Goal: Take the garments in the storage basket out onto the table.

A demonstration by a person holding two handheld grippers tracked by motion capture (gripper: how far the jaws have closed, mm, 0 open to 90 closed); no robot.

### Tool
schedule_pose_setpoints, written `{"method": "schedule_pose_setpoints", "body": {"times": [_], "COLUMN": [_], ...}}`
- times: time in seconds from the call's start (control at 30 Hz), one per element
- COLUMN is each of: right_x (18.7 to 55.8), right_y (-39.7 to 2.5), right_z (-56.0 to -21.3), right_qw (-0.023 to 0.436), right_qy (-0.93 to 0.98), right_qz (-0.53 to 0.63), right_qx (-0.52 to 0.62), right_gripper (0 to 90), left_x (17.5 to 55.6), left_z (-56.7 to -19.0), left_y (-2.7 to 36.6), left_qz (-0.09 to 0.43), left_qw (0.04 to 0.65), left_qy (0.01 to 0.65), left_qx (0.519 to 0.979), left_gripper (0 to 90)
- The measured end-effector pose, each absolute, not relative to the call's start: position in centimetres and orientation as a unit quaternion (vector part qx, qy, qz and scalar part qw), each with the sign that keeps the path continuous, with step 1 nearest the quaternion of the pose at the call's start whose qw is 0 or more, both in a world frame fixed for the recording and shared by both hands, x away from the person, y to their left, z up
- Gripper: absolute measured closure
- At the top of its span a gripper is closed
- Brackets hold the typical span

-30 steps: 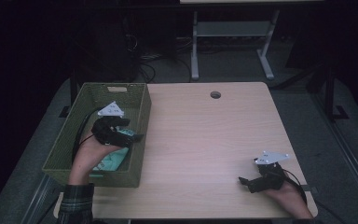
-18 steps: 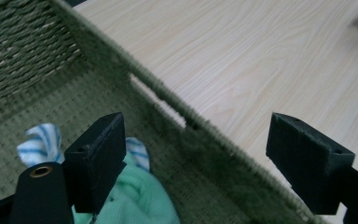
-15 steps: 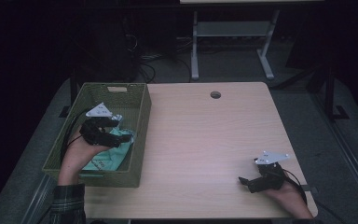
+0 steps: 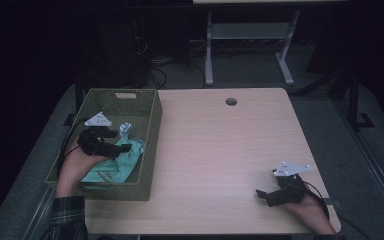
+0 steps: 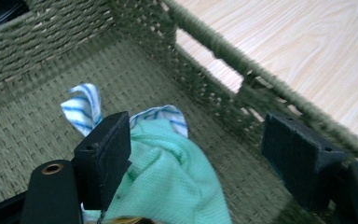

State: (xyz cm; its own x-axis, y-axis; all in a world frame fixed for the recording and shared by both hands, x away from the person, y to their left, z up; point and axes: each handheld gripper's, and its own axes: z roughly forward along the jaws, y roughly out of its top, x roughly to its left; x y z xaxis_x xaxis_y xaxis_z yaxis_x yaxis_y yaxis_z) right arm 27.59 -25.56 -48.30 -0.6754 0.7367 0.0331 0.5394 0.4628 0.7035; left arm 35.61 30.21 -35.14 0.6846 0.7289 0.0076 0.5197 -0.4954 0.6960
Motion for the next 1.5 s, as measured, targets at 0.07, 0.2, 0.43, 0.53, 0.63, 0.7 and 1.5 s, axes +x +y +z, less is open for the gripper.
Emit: {"method": "schedule_pose_setpoints", "body": {"times": [0.07, 0.2, 0.43, 0.53, 0.63, 0.7, 1.5], "right_x": [27.6, 27.6, 27.6, 27.6, 27.6, 27.6, 27.6], "right_y": [-25.6, -25.6, -25.6, -25.6, -25.6, -25.6, -25.6], "right_z": [-48.3, -48.3, -48.3, -48.3, -48.3, -48.3, -48.3], "right_qw": [0.139, 0.139, 0.139, 0.139, 0.139, 0.139, 0.139], "right_qy": [0.844, 0.844, 0.844, 0.844, 0.844, 0.844, 0.844], "right_qz": [0.355, 0.355, 0.355, 0.355, 0.354, 0.355, 0.355], "right_qx": [0.378, 0.378, 0.378, 0.378, 0.378, 0.378, 0.378], "right_gripper": [1.4, 1.4, 1.4, 1.4, 1.4, 1.4, 1.4], "left_x": [35.8, 36.3, 36.8, 37.0, 37.1, 37.2, 38.1], "left_z": [-35.6, -36.5, -37.7, -38.5, -38.8, -39.2, -41.5], "left_y": [30.4, 30.8, 31.2, 31.4, 31.4, 31.4, 30.9], "left_qz": [0.152, 0.155, 0.151, 0.147, 0.143, 0.141, 0.093], "left_qw": [0.34, 0.338, 0.337, 0.335, 0.334, 0.332, 0.258], "left_qy": [0.368, 0.368, 0.378, 0.385, 0.386, 0.388, 0.423], "left_qx": [0.852, 0.852, 0.849, 0.847, 0.848, 0.848, 0.864], "left_gripper": [23.8, 26.9, 29.2, 29.2, 29.3, 29.4, 29.5]}}
